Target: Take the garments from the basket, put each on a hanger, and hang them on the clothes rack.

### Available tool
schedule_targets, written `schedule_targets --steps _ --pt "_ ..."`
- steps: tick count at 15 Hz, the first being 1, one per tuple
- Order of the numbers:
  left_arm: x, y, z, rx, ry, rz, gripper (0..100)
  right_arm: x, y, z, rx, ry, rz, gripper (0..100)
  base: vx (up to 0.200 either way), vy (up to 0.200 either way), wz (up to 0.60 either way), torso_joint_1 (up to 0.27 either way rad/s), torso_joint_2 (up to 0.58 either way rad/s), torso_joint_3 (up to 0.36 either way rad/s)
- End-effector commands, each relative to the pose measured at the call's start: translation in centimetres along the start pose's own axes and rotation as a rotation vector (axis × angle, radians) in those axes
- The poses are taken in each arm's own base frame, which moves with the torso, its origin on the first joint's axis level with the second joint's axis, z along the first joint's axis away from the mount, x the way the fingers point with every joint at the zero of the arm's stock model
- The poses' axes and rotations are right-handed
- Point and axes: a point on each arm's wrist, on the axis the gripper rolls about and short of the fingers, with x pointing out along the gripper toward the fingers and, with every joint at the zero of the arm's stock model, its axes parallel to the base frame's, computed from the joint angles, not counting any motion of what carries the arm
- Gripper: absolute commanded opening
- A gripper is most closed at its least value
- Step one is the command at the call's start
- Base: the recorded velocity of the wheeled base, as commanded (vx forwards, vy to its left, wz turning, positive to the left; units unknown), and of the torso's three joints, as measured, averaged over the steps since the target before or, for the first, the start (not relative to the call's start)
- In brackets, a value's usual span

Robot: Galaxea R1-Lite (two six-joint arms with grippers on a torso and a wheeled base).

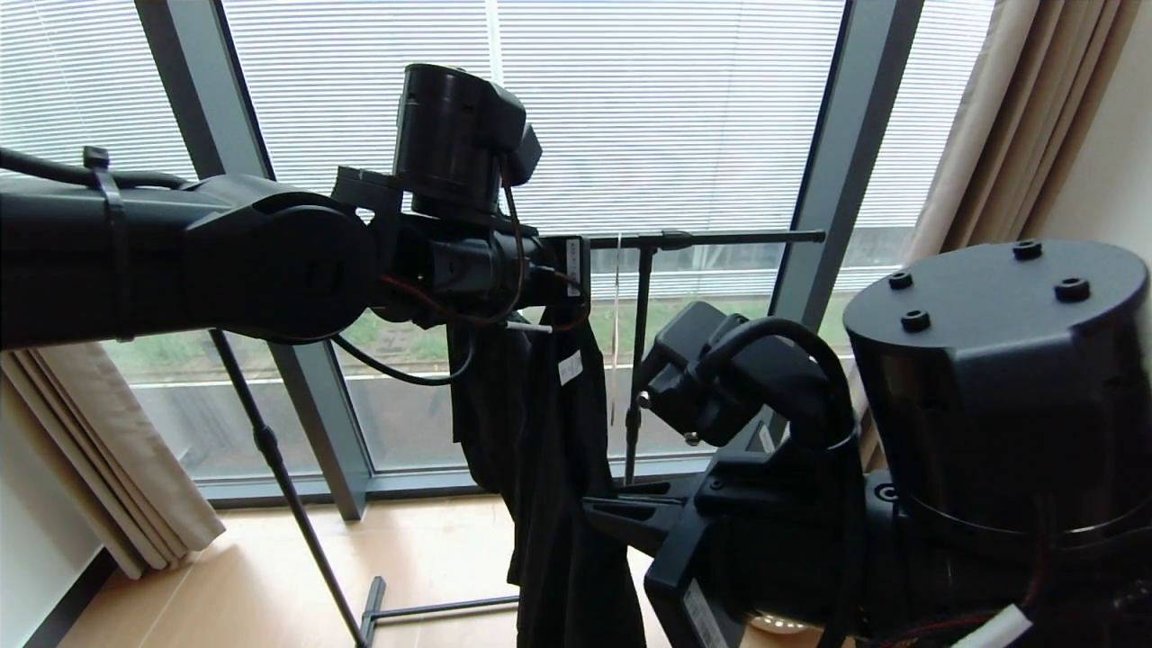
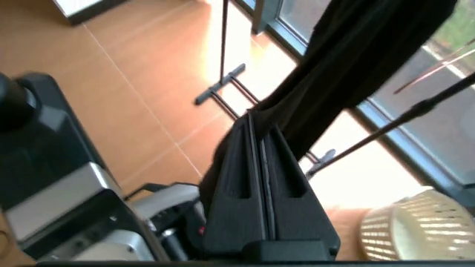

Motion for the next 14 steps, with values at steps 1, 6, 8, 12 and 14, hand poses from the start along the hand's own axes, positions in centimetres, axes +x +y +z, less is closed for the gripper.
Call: schedule_targets --steps 1,6,8,12,14 --pt "0.2 -0.1 -0.2 0.002 0.006 -0.002 0 1.3 0.6 0.0 -0.001 0.018 0.008 0 0.000 0.000 0.00 0.000 0.00 0.000" --pt "0.1 -0.7 -0.4 0.008 0.010 -0.015 0 1.2 0.7 1.2 0.086 -0.020 0.014 0 0.000 0.000 0.00 0.000 0.00 0.000" --pt "0.0 -0.9 -0.4 0.010 0.011 -0.021 0 1.3 0.6 1.0 0.080 -0.005 0.002 0 0.000 0.000 0.00 0.000 0.00 0.000" --pt "-1.2 -0.6 0.4 0.012 0.033 -0.007 0 0.7 -3.4 -1.6 -0.169 0.117 -0.132 0 0.000 0.000 0.00 0.000 0.00 0.000" --pt "-2.8 0.0 1.3 0.021 0.049 0.012 0 0.2 -5.9 -2.1 -0.235 0.149 -0.223 0 0.000 0.000 0.00 0.000 0.00 0.000"
